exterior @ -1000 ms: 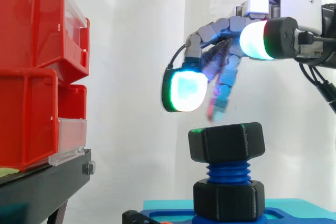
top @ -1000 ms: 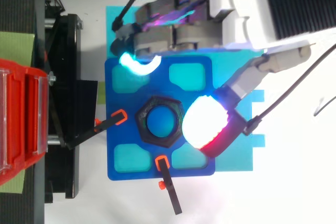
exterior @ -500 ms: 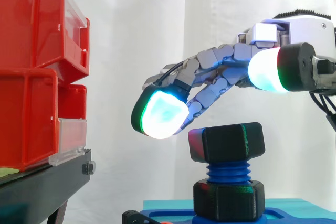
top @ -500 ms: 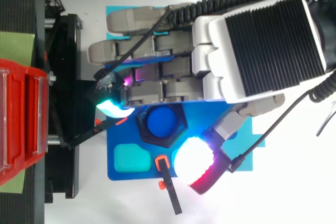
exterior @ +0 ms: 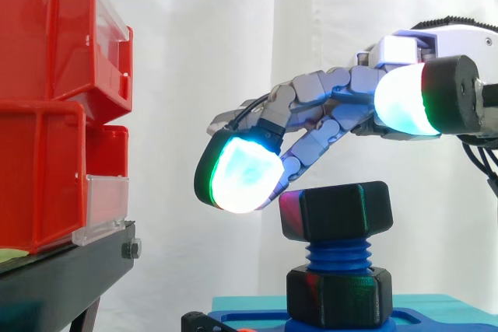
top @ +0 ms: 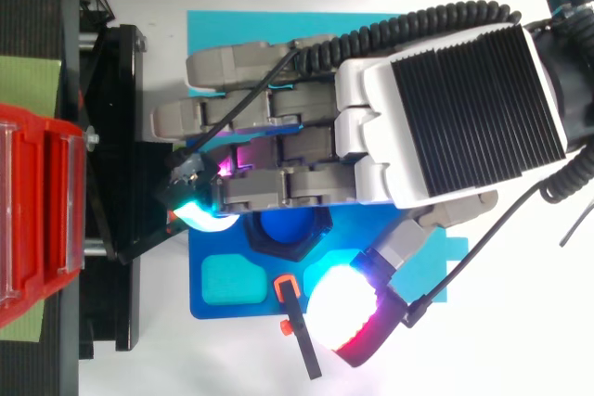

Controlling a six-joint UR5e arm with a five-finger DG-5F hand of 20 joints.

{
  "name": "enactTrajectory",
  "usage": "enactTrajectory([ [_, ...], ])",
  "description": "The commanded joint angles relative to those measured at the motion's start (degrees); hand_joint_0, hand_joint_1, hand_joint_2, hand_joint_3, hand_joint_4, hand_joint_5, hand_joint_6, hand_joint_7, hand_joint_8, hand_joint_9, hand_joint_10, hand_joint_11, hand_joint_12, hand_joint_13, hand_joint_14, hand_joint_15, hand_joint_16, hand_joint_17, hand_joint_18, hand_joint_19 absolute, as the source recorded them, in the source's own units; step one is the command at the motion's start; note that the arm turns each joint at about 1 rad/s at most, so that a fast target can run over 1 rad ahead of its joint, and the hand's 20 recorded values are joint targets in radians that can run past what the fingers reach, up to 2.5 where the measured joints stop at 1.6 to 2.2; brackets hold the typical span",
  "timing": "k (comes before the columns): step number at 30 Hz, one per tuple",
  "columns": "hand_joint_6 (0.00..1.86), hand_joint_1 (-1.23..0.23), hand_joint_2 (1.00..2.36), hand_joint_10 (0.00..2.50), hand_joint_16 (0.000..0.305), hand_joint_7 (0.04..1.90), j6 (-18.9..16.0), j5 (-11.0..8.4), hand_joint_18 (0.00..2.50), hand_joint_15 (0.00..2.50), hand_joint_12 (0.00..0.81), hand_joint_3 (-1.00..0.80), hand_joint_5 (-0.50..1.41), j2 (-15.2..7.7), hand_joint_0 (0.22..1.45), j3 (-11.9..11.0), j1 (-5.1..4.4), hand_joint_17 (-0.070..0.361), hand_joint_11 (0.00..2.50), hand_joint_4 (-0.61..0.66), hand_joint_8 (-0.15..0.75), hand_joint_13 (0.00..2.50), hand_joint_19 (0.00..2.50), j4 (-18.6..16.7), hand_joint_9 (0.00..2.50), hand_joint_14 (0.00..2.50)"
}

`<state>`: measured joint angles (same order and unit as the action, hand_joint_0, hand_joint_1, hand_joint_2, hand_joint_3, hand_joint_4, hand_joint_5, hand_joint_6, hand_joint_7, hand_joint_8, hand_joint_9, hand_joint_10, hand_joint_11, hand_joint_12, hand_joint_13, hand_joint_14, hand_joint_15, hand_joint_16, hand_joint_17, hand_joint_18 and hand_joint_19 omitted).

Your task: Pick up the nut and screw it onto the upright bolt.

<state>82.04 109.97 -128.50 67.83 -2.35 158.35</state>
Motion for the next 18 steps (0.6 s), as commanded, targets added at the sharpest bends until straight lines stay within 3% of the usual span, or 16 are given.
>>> enactTrajectory([
  [1, 0.50, -0.06, 1.00, 0.00, 0.037, 0.99, 0.5, -0.02, 0.00, 0.00, 0.324, -0.50, -0.09, 0.0, 0.50, 0.0, -0.02, 0.083, 0.00, 0.21, 0.218, 0.14, 0.00, 1.0, 0.51, 0.00],
  [4, 0.50, -0.06, 1.00, 0.00, 0.037, 0.88, 1.5, 0.07, 0.00, 0.00, 0.323, -0.50, -0.10, 0.0, 0.50, 0.1, -0.02, 0.083, 0.00, 0.21, 0.214, 0.13, 0.00, 2.0, 0.49, 0.00],
  [8, 0.50, -0.06, 1.00, 0.00, 0.037, 0.88, 1.5, 0.16, 0.00, 0.00, 0.324, -0.50, -0.10, 0.0, 0.50, 0.0, -0.02, 0.083, 0.00, 0.21, 0.213, 0.14, 0.00, 2.0, 0.48, 0.00],
  [18, 0.50, -0.08, 1.00, 0.00, 0.033, 1.18, 1.5, 0.60, 0.00, 0.00, 0.311, -0.50, -0.07, 0.0, 0.51, 0.0, 0.59, 0.075, 0.00, 0.20, 0.235, 0.25, 0.00, 2.6, 0.57, 0.00],
])
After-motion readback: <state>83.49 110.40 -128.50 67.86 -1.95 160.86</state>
